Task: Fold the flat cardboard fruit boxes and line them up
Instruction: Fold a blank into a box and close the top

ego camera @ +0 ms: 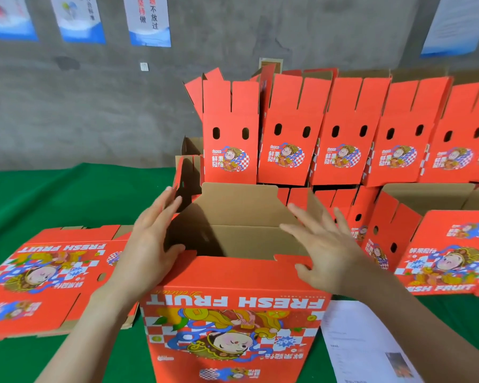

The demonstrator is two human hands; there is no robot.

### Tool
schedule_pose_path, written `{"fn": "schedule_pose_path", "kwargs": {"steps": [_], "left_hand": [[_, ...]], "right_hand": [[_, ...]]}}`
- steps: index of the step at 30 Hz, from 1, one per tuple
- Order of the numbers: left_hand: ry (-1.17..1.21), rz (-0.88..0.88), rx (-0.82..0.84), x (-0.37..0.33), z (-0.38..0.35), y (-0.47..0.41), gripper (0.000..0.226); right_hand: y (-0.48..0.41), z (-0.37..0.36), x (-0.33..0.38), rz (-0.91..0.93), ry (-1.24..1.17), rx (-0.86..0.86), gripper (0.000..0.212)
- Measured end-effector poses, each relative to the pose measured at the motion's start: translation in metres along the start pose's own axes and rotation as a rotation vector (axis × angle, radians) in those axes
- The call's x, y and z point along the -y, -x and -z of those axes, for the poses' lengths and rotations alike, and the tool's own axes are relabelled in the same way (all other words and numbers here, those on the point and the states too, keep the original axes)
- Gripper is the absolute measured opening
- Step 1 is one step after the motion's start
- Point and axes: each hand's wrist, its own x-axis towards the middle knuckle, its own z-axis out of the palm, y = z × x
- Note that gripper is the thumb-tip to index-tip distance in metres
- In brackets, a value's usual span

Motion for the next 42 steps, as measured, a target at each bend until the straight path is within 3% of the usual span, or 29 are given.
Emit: {"fn": "schedule_pose_path", "kwargs": {"steps": [5,8,10,14,16,19,21,25,30,34,37,39,42], "left_hand": [[0.176,-0.16,-0.017,-0.002,0.004,0.005,0.039],[0.405,-0.045,0.018,-0.002,0.01,0.003,0.014],[0.506,0.045,0.023,0.002,0.014,-0.004,0.018],[0.492,0.128,0.012,0.007,0.013,-0.018,0.019],[0.524,0.149,0.078,0.004,0.006,-0.021,0.024],[0.241,0.077,0.181,0.005,-0.009,-0.025,0.036],[0.04,0.031,0.287,0.007,-0.013,-0.032,0.06],[0.169,0.043,0.48,0.012,-0.012,-0.046,0.087],[0.22,-0.012,0.427,0.017,-0.016,-0.046,0.087],[0.351,0.017,0.275,0.017,-0.018,-0.041,0.086],[0.357,-0.016,0.244,0.017,-0.015,-0.037,0.06],[0.344,-0.038,0.269,0.018,-0.011,-0.037,0.039],[0.43,0.051,0.343,0.017,-0.006,-0.036,0.039]], "right_hand": [[-0.022,0.013,0.01,0.103,0.111,0.206,0.087],[-0.025,0.013,0.014,0.114,0.116,0.247,0.092],[-0.023,0.013,0.015,0.108,0.117,0.266,0.094],[-0.025,0.02,0.018,0.082,0.115,0.359,0.1],[-0.029,0.024,0.023,0.066,0.139,0.41,0.102],[-0.031,0.026,0.029,0.062,0.155,0.443,0.103],[-0.03,0.025,0.031,0.083,0.152,0.43,0.104],[-0.024,0.014,0.024,0.193,0.053,0.256,0.096],[-0.003,-0.016,0.017,0.451,-0.338,-0.259,0.058],[0.002,-0.024,0.014,0.234,-0.749,-0.327,0.048],[-0.002,-0.026,0.01,0.041,-0.981,-0.338,0.047],[-0.002,-0.027,0.011,-0.045,-1.071,-0.346,0.04],[-0.001,-0.027,0.013,-0.102,-1.085,-0.393,0.032]]}}
